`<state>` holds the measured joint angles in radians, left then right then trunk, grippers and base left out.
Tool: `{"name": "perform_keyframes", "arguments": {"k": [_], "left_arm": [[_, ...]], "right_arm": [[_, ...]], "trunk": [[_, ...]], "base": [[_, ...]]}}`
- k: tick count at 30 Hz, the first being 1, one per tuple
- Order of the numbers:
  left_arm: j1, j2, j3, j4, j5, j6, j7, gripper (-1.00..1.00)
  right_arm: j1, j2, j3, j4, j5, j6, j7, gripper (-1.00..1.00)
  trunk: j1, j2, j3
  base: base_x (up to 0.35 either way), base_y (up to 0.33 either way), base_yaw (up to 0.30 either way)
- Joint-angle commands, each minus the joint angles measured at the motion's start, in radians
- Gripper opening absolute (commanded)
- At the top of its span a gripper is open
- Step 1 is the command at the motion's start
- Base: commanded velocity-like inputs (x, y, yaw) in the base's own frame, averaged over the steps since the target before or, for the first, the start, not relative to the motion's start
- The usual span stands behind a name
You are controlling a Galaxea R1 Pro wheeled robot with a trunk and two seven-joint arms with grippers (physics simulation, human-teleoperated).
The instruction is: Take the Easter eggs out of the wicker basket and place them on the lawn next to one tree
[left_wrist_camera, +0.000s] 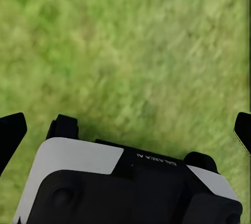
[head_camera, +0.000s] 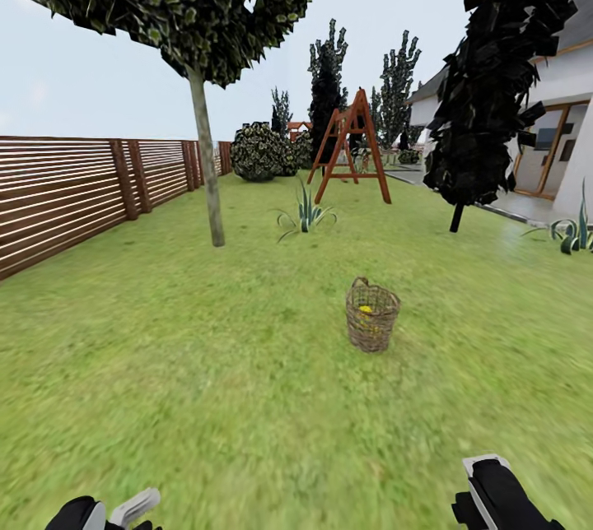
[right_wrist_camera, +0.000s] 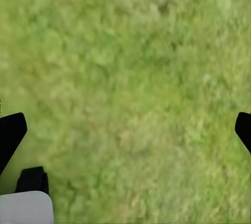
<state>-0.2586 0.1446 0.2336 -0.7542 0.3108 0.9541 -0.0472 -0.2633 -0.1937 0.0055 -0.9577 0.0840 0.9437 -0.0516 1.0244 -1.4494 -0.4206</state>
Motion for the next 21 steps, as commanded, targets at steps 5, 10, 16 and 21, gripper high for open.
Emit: {"name": "perform_keyframes", "arguments": {"k": [5,10,16,21], "left_arm": [[-0.001,0.000,0.003,-0.001,-0.004,0.005,-0.005,1.00],[-0.001,0.000,0.003,-0.001,-0.004,0.005,-0.005,1.00],[-0.001,0.000,0.003,-0.001,-0.004,0.005,-0.005,1.00],[-0.001,0.000,0.003,-0.001,-0.004,0.005,-0.005,1.00]], "right_arm": [[-0.001,-0.001,0.001,-0.001,0.009,0.005,0.004,1.00],[-0.001,0.000,0.001,-0.001,0.009,0.005,0.004,1.00],[-0.001,0.000,0.000,-0.001,0.009,0.005,0.003,1.00],[-0.001,0.000,0.001,-0.001,0.010,0.004,0.003,1.00]], "trunk": [[0.001,-0.001,-0.001],[0.001,-0.001,-0.001],[0.001,-0.001,-0.001],[0.001,-0.001,-0.001]], "base": [[0.341,0.000,0.000],[0.341,0.000,0.000],[0.341,0.000,0.000],[0.341,0.000,0.000]]}}
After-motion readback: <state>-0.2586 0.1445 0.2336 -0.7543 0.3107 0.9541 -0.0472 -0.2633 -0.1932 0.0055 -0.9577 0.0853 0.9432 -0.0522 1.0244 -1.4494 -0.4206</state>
